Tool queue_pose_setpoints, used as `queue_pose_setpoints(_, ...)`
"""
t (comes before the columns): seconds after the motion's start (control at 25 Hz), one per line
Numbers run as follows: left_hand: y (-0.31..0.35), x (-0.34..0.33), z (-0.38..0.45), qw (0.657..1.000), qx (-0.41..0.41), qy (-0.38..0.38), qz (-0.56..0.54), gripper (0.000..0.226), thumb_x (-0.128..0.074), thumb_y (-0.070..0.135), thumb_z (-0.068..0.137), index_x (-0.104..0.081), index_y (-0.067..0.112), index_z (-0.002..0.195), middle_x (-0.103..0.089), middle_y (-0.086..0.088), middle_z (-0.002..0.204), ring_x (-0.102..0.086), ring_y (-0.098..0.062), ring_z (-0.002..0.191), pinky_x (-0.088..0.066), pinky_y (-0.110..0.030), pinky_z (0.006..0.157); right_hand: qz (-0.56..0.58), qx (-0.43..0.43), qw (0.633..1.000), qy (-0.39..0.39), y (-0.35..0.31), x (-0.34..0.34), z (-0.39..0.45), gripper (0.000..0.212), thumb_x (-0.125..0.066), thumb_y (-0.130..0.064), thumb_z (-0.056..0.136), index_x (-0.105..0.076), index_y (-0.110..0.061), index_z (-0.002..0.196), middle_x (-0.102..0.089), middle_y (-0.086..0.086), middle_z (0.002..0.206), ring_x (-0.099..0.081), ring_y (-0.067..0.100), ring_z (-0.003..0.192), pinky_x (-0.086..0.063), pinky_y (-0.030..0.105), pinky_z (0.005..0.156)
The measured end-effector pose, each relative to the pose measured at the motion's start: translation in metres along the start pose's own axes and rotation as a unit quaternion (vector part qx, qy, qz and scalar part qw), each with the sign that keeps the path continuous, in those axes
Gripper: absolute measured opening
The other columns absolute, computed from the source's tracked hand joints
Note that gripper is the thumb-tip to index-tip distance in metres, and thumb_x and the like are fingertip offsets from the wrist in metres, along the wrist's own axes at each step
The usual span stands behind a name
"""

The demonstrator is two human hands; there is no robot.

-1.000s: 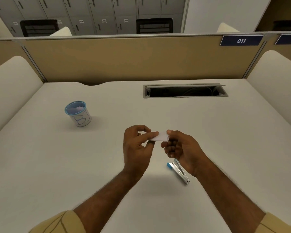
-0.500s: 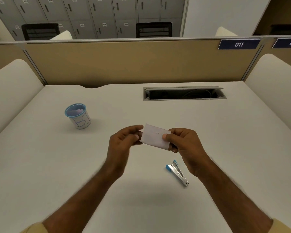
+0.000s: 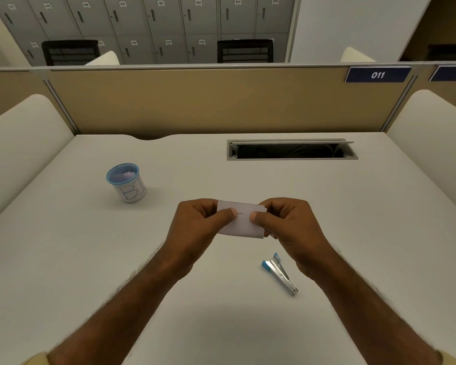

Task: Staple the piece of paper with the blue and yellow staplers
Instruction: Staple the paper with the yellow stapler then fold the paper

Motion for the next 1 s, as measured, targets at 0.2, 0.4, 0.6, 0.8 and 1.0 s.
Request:
queue_pose_setpoints(0.2,0.002,-0.002,-0.001,0.999,-0.012,0.022,0.038,0.013,-0.065,0.014,0.089,-0.078,0.015,0.091,-0.078,-0.004,0.085,-0.068,-0.008,0.075,-0.051,-0.014,0.065,0.011,0.001,1.000,-0.009,-0.004,-0.002,0.000,0.010,-0.067,-0.014,0.077,-0.071,-0.007,0.071,-0.058,0.006,0.058,-0.047,0.009,0.050,-0.039,0.017,0.049)
queue_pose_setpoints(0.4,0.003,-0.003,0.000,0.999,-0.022,0.017,0.034,0.015,-0.064,0.016,0.091,-0.075,0.025,0.087,-0.077,0.004,0.081,-0.068,-0.004,0.073,-0.052,-0.013,0.065,0.017,-0.003,1.000,-0.010,-0.006,-0.003,0.003,0.011,-0.065,-0.019,0.072,-0.071,-0.012,0.067,-0.057,0.004,0.056,-0.047,0.008,0.049,-0.039,0.016,0.048)
queue_pose_setpoints(0.6,0.004,-0.002,0.006,0.999,-0.046,0.000,0.018,0.020,-0.067,0.012,0.089,-0.073,0.030,0.082,-0.076,0.011,0.078,-0.068,-0.003,0.071,-0.052,-0.013,0.063,0.019,0.000,1.000,-0.011,-0.008,-0.004,0.007,0.011,-0.065,-0.018,0.071,-0.070,-0.009,0.068,-0.056,0.005,0.056,-0.047,0.009,0.050,-0.039,0.017,0.049)
queue_pose_setpoints(0.8,0.016,0.006,0.010,0.974,-0.204,-0.047,0.087,0.011,-0.071,0.018,0.082,-0.073,0.026,0.089,-0.071,0.010,0.084,-0.065,-0.013,0.082,-0.050,-0.020,0.072,-0.023,0.077,0.997,0.004,-0.015,0.004,0.008,0.009,-0.069,-0.005,0.079,-0.071,-0.014,0.077,-0.067,0.007,0.072,-0.054,0.027,0.063,-0.045,0.033,0.057)
queue_pose_setpoints(1.0,0.027,0.012,0.005,0.853,-0.464,0.019,0.239,0.017,-0.078,0.004,0.077,-0.077,0.012,0.092,-0.073,-0.005,0.088,-0.065,-0.024,0.092,-0.052,-0.034,0.078,-0.187,0.321,0.927,0.047,-0.032,0.008,0.002,0.009,-0.071,-0.007,0.072,-0.070,-0.013,0.078,-0.065,-0.001,0.082,-0.054,0.016,0.082,-0.042,0.024,0.068)
Point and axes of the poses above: each hand's wrist, its own z-axis towards the middle knuckle, its own x-axis out of the back of the hand, y = z × x, the point moved 3 cm from there along z, towards the middle knuckle
